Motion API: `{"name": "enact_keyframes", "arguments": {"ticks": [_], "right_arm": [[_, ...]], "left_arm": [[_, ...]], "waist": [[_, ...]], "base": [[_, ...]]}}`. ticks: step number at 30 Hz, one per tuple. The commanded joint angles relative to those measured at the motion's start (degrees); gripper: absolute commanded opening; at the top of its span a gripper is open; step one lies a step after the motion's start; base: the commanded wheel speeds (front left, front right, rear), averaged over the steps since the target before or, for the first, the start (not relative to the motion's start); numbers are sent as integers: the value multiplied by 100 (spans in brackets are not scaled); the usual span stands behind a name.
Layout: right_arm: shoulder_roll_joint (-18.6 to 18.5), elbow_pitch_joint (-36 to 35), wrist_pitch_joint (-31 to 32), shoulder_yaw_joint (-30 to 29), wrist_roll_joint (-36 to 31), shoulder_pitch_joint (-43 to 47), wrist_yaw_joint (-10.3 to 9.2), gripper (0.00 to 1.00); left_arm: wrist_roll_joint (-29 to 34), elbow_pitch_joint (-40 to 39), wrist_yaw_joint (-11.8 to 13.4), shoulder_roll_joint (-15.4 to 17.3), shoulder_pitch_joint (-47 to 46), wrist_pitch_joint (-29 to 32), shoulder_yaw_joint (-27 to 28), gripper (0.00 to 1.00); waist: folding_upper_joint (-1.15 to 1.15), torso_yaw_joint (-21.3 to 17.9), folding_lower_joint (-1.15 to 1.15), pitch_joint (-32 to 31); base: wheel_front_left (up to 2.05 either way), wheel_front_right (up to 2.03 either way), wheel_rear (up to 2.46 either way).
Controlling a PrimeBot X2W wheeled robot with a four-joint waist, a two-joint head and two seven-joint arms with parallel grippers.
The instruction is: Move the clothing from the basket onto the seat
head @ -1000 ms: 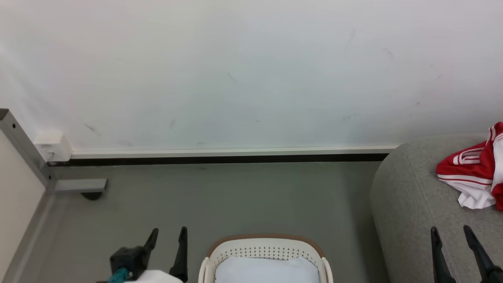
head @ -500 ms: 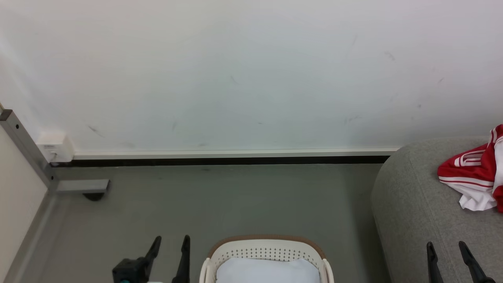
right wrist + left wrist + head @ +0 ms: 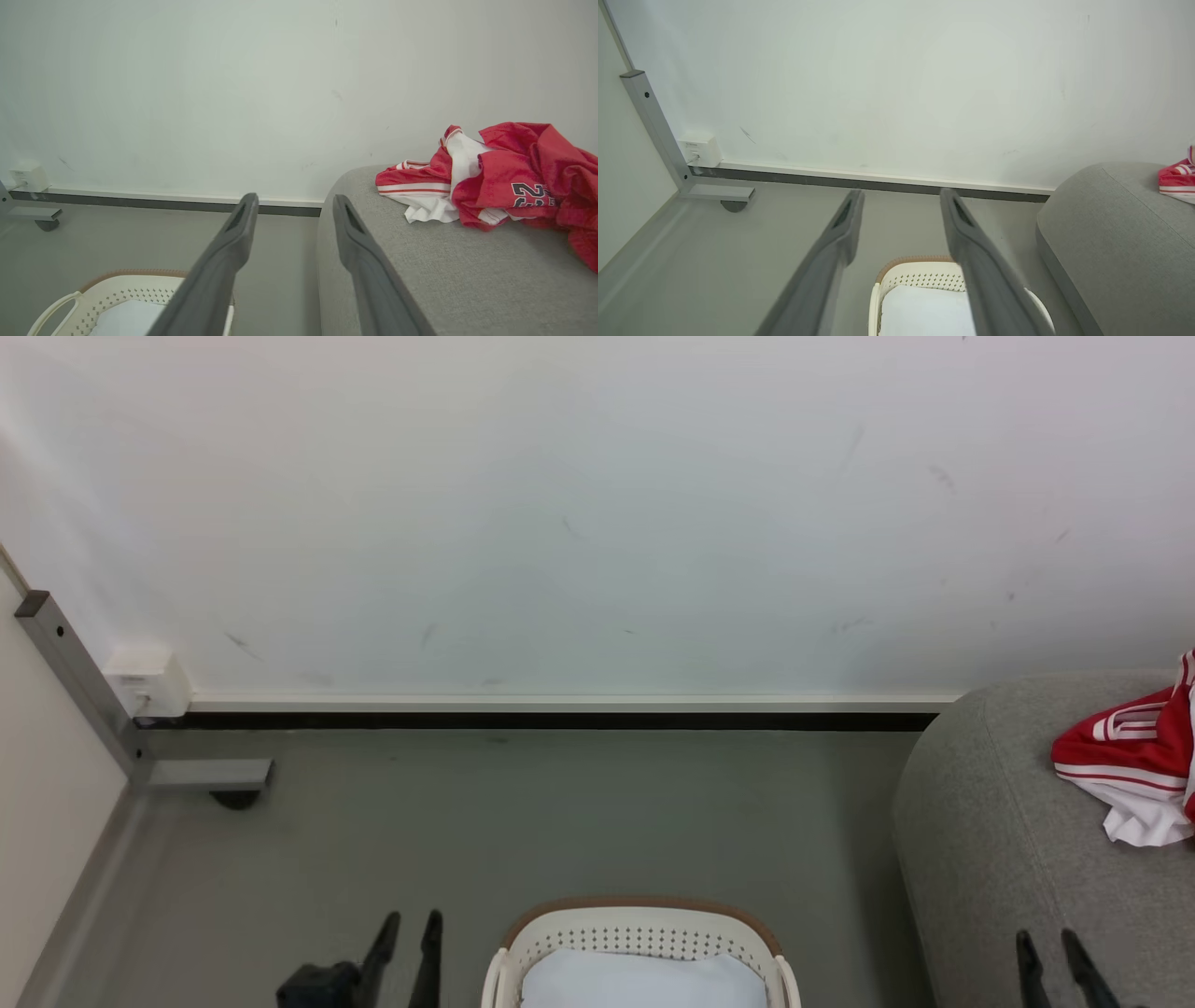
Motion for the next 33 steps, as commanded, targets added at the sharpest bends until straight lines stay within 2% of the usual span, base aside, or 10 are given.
{"name": "enact_keyframes", "arguments": {"ticks": [1, 3, 19, 33], "right_arm": [[18, 76, 9, 0, 3, 43, 0, 0], [43, 162, 65, -21, 72, 56, 0, 0], [29, 79, 507, -31, 1902, -163, -2, 0], [17, 15, 823, -32, 3238, -311, -3, 0]], "left_arm": [[-7, 61, -1, -13, 46, 2, -11, 0], [-74, 125, -13, -29, 92, 27, 6, 0], [-1649, -37, -298, -99, 16, 482, 472, 0], [-2804, -160, -509, -148, -35, 810, 804, 0]], "waist": [[0, 1, 0, 1], [0, 1, 0, 3], [0, -23, 0, 52], [0, -43, 0, 95]], "base": [[0, 0, 0], [0, 0, 0], [0, 0, 0], [0, 0, 0]]}}
